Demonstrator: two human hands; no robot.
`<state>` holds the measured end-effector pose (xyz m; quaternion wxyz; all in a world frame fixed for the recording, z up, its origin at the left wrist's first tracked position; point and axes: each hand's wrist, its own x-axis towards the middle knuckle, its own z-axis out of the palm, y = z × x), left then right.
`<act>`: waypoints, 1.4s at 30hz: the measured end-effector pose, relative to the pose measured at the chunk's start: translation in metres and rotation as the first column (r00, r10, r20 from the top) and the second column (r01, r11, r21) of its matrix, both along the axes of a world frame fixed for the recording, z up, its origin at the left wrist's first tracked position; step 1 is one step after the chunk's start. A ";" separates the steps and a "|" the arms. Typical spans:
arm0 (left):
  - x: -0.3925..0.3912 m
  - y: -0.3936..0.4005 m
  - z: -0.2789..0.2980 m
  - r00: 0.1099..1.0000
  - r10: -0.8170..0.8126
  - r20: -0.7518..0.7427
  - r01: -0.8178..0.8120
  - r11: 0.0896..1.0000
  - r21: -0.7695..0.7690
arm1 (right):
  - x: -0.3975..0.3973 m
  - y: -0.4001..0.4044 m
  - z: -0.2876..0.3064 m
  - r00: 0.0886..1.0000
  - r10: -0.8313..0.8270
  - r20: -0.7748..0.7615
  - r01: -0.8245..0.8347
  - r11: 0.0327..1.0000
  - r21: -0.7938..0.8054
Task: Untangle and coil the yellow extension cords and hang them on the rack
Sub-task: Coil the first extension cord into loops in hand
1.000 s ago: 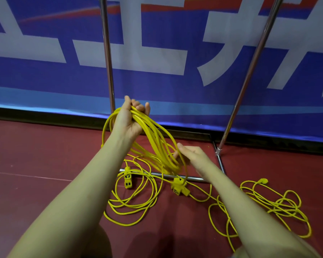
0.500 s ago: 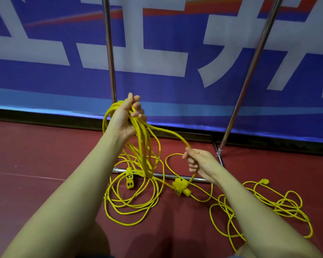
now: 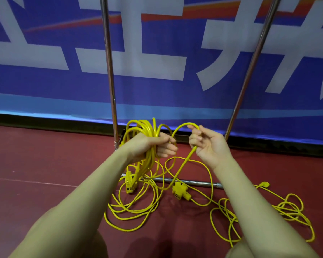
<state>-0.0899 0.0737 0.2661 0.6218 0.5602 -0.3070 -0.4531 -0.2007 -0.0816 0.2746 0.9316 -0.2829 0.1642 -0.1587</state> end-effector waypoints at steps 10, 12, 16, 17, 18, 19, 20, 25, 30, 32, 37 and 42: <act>-0.017 -0.026 -0.018 0.971 -0.215 0.108 0.209 0.976 0.065 | 0.004 -0.013 0.009 0.995 -0.023 0.102 0.011 0.993 0.120; -0.018 -0.031 -0.018 0.982 -0.174 0.080 0.172 0.985 0.027 | 0.003 -0.018 0.007 0.999 -0.003 0.046 0.004 1.000 -0.014; -0.007 -0.039 -0.010 0.990 0.032 -0.136 -0.048 0.992 -0.119 | 0.004 -0.026 -0.006 0.981 -0.086 -0.174 0.019 0.934 -0.356; -0.003 -0.041 -0.007 0.971 0.087 -0.221 -0.124 0.980 -0.158 | 0.003 -0.026 -0.010 0.973 -0.084 -0.214 -0.014 0.908 -0.419; -0.001 -0.044 -0.005 0.946 0.140 -0.293 -0.201 0.961 -0.191 | 0.003 -0.025 -0.014 0.965 -0.057 -0.257 -0.073 0.879 -0.471; 0.002 -0.046 -0.003 0.917 0.184 -0.355 -0.273 0.937 -0.219 | 0.003 -0.022 -0.018 0.954 -0.008 -0.301 -0.154 0.846 -0.510; 0.005 -0.047 -0.001 0.888 0.216 -0.406 -0.333 0.911 -0.243 | 0.002 -0.019 -0.022 0.938 0.055 -0.341 -0.242 0.809 -0.536; 0.019 -0.046 0.005 0.801 0.297 -0.521 -0.490 0.824 -0.283 | 0.003 0.000 -0.026 0.872 0.314 -0.376 -0.487 0.630 -0.605; 0.027 -0.036 0.004 0.822 0.328 -0.465 -0.477 0.843 -0.249 | 0.001 0.000 -0.016 0.919 0.242 -0.311 -0.393 0.597 -0.699; 0.026 -0.031 0.000 0.867 0.330 -0.373 -0.416 0.892 -0.178 | -0.001 -0.001 -0.007 0.946 0.203 -0.251 -0.322 0.639 -0.699; 0.012 -0.025 -0.010 0.984 0.122 -0.126 -0.119 0.992 0.031 | -0.009 -0.010 0.010 0.994 0.096 -0.043 -0.104 0.855 -0.509; 0.001 -0.023 -0.020 0.993 -0.102 -0.065 0.107 0.991 0.078 | -0.011 -0.017 0.010 0.997 -0.019 0.070 0.044 0.931 -0.363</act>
